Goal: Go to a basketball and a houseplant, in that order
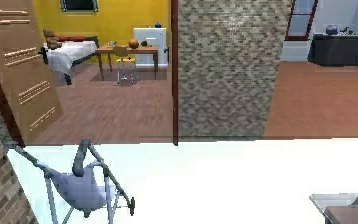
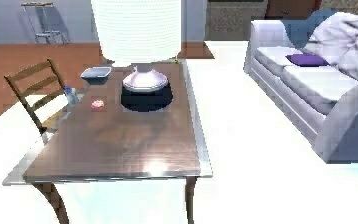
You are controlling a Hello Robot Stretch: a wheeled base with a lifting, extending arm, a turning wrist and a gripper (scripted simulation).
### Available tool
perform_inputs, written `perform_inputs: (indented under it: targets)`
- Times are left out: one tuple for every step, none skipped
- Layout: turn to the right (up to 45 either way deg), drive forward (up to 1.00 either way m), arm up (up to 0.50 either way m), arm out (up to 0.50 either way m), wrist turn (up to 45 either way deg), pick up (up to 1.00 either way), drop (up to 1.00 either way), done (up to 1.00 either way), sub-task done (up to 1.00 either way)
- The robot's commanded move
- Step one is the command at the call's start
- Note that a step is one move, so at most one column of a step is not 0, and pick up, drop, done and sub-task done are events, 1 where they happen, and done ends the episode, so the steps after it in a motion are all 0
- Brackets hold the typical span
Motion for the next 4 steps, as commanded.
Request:
perform_inputs:
  targets:
    - [0.0, 1.00, 0.00, 0.00, 0.0, 0.00, 0.00, 0.00, 0.00]
    - [0.0, 0.40, 0.00, 0.00, 0.0, 0.00, 0.00, 0.00, 0.00]
    - [-45.0, 0.00, 0.00, 0.00, 0.0, 0.00, 0.00, 0.00, 0.00]
    - [-3.0, 0.00, 0.00, 0.00, 0.0, 0.00, 0.00, 0.00, 0.00]
